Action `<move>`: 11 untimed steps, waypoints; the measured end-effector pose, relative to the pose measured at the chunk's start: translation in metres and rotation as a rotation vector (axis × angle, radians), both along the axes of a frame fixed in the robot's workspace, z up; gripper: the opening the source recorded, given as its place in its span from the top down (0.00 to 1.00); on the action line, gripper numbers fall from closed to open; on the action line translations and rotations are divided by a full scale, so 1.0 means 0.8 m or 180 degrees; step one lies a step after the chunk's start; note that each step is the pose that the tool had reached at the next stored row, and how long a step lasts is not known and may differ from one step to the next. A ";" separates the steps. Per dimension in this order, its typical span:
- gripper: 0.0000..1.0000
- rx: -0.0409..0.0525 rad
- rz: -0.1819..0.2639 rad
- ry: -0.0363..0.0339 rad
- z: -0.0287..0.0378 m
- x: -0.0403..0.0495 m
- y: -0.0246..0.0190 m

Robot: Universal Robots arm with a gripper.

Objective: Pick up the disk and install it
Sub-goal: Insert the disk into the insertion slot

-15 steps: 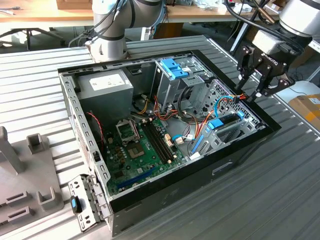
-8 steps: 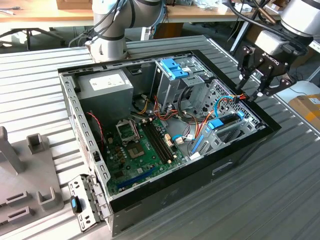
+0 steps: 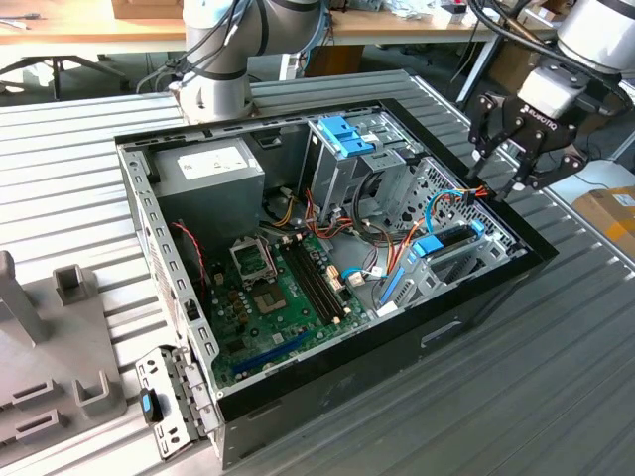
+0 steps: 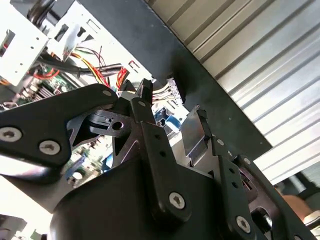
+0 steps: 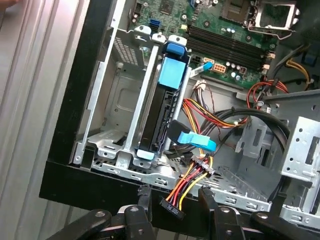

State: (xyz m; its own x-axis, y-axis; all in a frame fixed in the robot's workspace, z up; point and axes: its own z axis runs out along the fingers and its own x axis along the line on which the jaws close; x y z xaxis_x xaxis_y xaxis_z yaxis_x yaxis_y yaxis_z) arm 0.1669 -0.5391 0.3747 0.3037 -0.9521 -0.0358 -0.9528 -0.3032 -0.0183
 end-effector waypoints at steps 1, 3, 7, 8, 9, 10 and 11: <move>0.50 0.0000 0.0098 0.0000 -0.0002 0.001 0.0000; 0.50 0.0000 0.0202 0.0000 -0.0005 0.002 -0.0001; 0.50 0.0000 0.0292 0.0000 -0.0007 0.009 0.0001; 0.50 0.0000 0.0299 0.0000 -0.0007 0.010 0.0003; 0.50 0.0000 0.0299 0.0000 -0.0007 0.010 0.0003; 0.50 0.0000 0.0299 0.0000 -0.0007 0.010 0.0004; 0.50 0.0000 0.0299 0.0000 -0.0007 0.010 0.0005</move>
